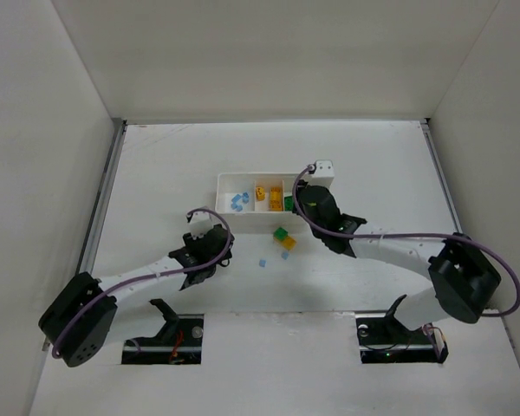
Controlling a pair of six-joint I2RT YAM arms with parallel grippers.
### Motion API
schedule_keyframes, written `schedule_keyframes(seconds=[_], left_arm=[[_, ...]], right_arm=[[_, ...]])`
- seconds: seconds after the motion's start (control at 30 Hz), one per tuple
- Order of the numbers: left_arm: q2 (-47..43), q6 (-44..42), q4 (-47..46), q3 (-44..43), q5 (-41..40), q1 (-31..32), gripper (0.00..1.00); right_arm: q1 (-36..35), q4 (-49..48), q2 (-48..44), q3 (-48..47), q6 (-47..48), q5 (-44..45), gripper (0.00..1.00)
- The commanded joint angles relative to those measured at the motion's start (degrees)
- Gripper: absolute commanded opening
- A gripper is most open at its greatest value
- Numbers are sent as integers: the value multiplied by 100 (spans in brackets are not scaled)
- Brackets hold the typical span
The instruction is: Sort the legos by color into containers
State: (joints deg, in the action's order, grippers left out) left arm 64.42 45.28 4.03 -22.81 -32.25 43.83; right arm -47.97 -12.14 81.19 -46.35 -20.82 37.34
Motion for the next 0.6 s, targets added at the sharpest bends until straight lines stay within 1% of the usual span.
schedule_keyframes(seconds=[0.0,0.13,0.23,0.3,0.37,0.43,0.57], left_arm=[[44,-54,-262,13,-203,24,54],[97,-72,-289,39,-212,-20,50],[140,-80,-350,75,-185,-55,45],[202,-115,-351,75,-176,-72,39],[220,-124,-394,75,-168,-73,27],[159,-142,-360,49,-141,-55,20],[-166,-256,-237,-74,-115,85,14]], right_arm=[[213,-394,257,-374,122,-297,47],[240,-421,363,-489,148,-368,59],[222,-429,179,-411,131,-368,65],[222,-456,21,-296,104,-386,66],[222,-456,-190,-130,96,-333,66],[222,-456,-445,90,43,-289,67],[213,-456,-1068,730,-194,-236,67]])
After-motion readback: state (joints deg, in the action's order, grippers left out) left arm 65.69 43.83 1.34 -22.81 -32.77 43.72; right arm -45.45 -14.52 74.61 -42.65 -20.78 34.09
